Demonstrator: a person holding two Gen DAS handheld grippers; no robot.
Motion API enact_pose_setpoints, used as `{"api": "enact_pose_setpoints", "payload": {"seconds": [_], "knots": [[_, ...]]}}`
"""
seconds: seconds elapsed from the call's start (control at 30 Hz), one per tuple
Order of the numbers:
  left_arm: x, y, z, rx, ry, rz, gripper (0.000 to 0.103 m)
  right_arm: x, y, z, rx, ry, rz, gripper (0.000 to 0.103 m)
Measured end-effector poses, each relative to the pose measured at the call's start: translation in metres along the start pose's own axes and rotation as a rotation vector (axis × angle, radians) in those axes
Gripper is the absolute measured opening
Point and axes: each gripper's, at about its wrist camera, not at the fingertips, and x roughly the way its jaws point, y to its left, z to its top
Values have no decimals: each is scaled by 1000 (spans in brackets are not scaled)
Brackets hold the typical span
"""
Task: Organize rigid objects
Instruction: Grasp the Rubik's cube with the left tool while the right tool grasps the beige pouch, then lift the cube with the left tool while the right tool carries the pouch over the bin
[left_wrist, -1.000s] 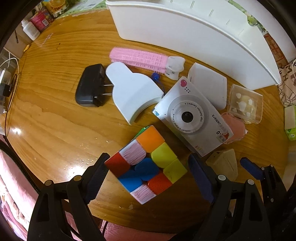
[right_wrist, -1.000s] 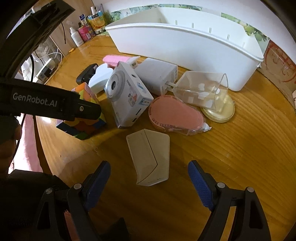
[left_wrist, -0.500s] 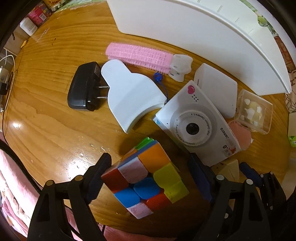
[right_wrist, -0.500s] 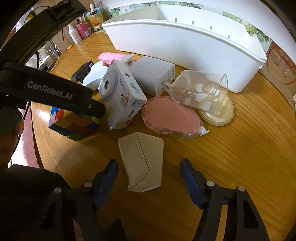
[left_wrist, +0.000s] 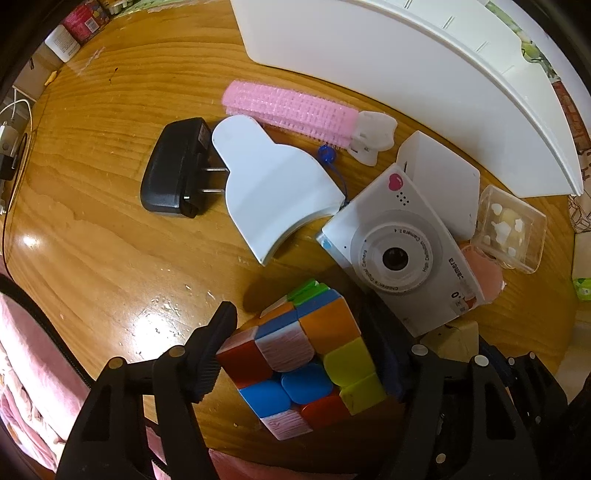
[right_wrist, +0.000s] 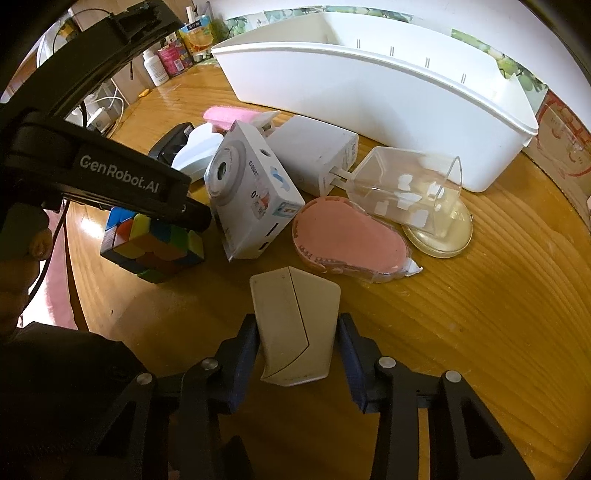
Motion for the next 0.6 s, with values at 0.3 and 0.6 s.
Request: {"api": "enact_pose_setpoints", "payload": {"seconds": [0.3, 0.6], "knots": [[-11, 15, -8, -15, -36, -16, 70, -3, 11, 0, -21, -18, 0, 42], [-33, 26, -25, -26, -93, -30, 70, -15, 19, -2, -37, -78, -26, 42]]}}
